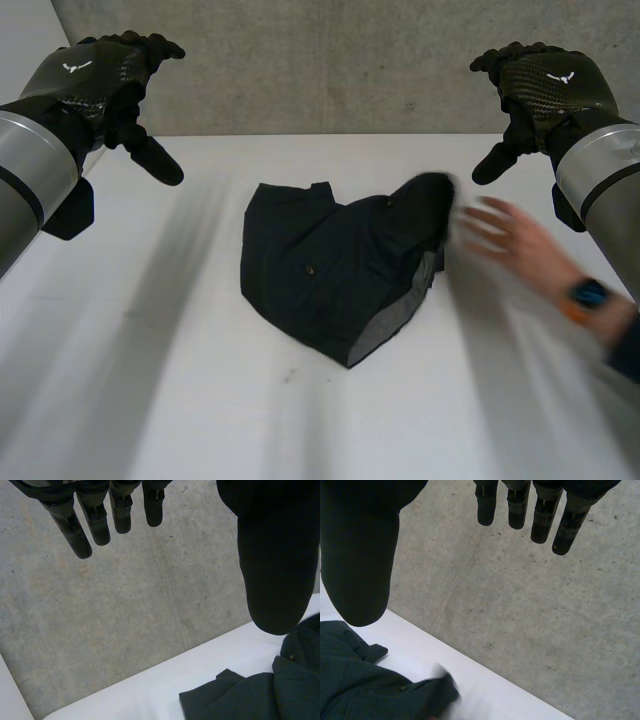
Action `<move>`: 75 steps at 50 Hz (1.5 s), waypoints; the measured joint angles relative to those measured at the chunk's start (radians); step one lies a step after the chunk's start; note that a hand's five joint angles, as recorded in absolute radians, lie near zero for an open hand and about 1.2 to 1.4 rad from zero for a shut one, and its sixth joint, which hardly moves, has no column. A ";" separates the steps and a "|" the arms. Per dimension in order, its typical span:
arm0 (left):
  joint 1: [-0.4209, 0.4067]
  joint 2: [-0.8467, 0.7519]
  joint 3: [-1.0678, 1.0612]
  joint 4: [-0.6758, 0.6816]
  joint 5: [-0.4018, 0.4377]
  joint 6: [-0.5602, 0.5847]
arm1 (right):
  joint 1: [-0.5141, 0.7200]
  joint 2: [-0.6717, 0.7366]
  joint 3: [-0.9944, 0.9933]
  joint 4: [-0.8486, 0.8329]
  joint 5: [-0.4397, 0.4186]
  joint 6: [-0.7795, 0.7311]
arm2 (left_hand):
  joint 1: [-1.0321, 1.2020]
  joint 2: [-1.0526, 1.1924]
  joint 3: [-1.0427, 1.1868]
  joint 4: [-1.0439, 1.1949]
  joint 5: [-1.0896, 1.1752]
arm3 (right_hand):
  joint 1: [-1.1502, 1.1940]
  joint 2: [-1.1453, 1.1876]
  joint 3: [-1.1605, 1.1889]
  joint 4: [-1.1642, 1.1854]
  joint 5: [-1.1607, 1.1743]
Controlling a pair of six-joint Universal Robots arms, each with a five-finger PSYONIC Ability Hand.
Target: Fold the shorts.
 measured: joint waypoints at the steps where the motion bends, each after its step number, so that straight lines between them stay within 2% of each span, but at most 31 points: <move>1: 0.000 0.000 -0.002 0.002 0.000 0.000 | 0.000 0.000 0.000 0.000 0.000 0.000 | 0.000 0.000 0.000 0.000 0.000 | 0.000 0.000 0.000 0.000 0.000; 17: -0.003 -0.001 -0.011 0.011 0.003 0.004 | 0.000 0.000 0.000 0.000 0.000 0.000 | 0.000 0.000 0.000 0.000 0.000 | 0.000 0.000 0.000 0.000 0.000; 24: -0.011 -0.036 -0.029 0.007 0.022 0.074 | -0.001 0.002 -0.008 0.003 -0.010 0.000 | 0.000 0.000 0.000 0.000 0.000 | 0.000 0.000 0.000 0.000 0.000; 31: -0.079 -0.158 -0.073 0.020 0.066 0.259 | -0.003 0.010 -0.021 0.036 -0.063 -0.057 | 0.003 0.000 0.000 0.000 0.000 | 0.000 0.000 0.000 0.000 0.000; 36: -0.149 -0.271 -0.093 0.061 0.082 0.345 | -0.002 0.034 -0.008 0.071 -0.101 -0.131 | 0.003 0.000 0.000 0.000 0.000 | 0.000 0.000 0.000 0.000 0.000; 43: -0.189 -0.437 -0.107 0.176 0.085 0.375 | -0.008 0.083 0.067 0.093 -0.122 -0.175 | 0.025 0.009 0.008 0.009 0.009 | 0.000 0.000 0.000 0.000 0.000; 48: -0.191 -0.532 -0.084 0.273 0.083 0.384 | -0.015 0.094 0.149 0.071 -0.124 -0.179 | 0.130 0.100 0.085 0.099 0.085 | 0.000 0.000 0.000 0.000 0.000; 54: -0.189 -0.628 -0.020 0.325 0.079 0.432 | -0.018 0.095 0.237 0.016 -0.126 -0.180 | 0.139 0.115 0.099 0.113 0.100 | 0.000 0.000 0.000 0.000 0.000; 58: -0.186 -0.685 0.026 0.332 0.071 0.487 | -0.018 0.094 0.288 -0.028 -0.127 -0.181 | 0.259 0.219 0.203 0.212 0.200 | 0.000 0.000 0.000 0.000 0.000; 61: -0.184 -0.717 0.056 0.334 0.063 0.522 | -0.018 0.095 0.313 -0.050 -0.128 -0.181 | 0.514 0.493 0.480 0.490 0.460 | 0.000 0.000 0.000 0.000 0.000; 62: -0.183 -0.723 0.064 0.336 0.059 0.530 | -0.018 0.095 0.319 -0.055 -0.128 -0.181 | 0.662 0.682 0.649 0.659 0.619 | 0.000 0.000 0.000 0.000 0.000; 66: -0.181 -0.733 0.085 0.345 0.035 0.543 | -0.018 0.098 0.330 -0.063 -0.128 -0.182 | 0.892 0.973 0.952 0.967 0.926 | 0.000 0.000 0.000 0.000 0.000; 70: -0.179 -0.734 0.095 0.354 0.015 0.546 | -0.018 0.100 0.333 -0.064 -0.128 -0.182 | 0.913 0.985 0.967 0.981 0.942 | 0.000 0.000 0.000 0.000 0.000; 71: -0.169 -0.729 0.112 0.373 -0.026 0.549 | -0.018 0.104 0.332 -0.064 -0.128 -0.182 | 0.917 0.989 0.971 0.984 0.942 | 0.000 0.000 0.000 0.000 0.000; 75: -0.124 -0.703 0.138 0.397 -0.091 0.549 | -0.017 0.107 0.330 -0.063 -0.127 -0.183 | 0.917 0.990 0.972 0.984 0.942 | 0.000 0.000 0.000 0.000 0.000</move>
